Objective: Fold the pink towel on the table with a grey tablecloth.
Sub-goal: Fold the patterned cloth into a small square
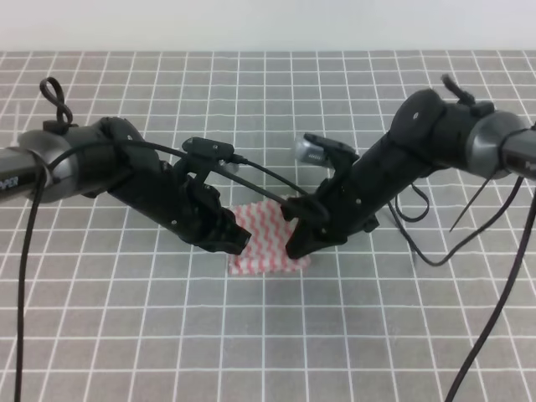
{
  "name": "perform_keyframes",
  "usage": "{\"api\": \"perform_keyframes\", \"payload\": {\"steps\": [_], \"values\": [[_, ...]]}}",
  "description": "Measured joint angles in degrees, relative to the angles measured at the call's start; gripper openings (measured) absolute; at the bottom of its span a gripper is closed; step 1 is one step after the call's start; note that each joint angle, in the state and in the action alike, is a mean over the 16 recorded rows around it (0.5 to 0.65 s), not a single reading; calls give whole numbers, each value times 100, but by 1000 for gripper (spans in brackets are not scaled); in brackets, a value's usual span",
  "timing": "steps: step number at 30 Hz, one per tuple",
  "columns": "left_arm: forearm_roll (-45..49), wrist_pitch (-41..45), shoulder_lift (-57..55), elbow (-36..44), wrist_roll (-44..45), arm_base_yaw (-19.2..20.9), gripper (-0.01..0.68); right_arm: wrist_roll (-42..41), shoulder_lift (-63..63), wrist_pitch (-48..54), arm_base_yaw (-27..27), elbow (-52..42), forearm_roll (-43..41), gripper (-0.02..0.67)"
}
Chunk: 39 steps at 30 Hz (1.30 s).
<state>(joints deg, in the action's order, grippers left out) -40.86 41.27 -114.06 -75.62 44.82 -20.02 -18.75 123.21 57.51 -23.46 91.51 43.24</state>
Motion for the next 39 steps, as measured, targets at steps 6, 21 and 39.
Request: {"api": "perform_keyframes", "payload": {"steps": [6,21,39], "values": [[-82,12,0,-5,-1,0,-1,-54,90,4,3,0,115,-15],[-267,311,0,-13,-8,0,-1,-121,66,-20,3,146,244,-15],[75,49,0,-90,-63,0,-1,-101,228,-250,9,338,84,-15]]}}
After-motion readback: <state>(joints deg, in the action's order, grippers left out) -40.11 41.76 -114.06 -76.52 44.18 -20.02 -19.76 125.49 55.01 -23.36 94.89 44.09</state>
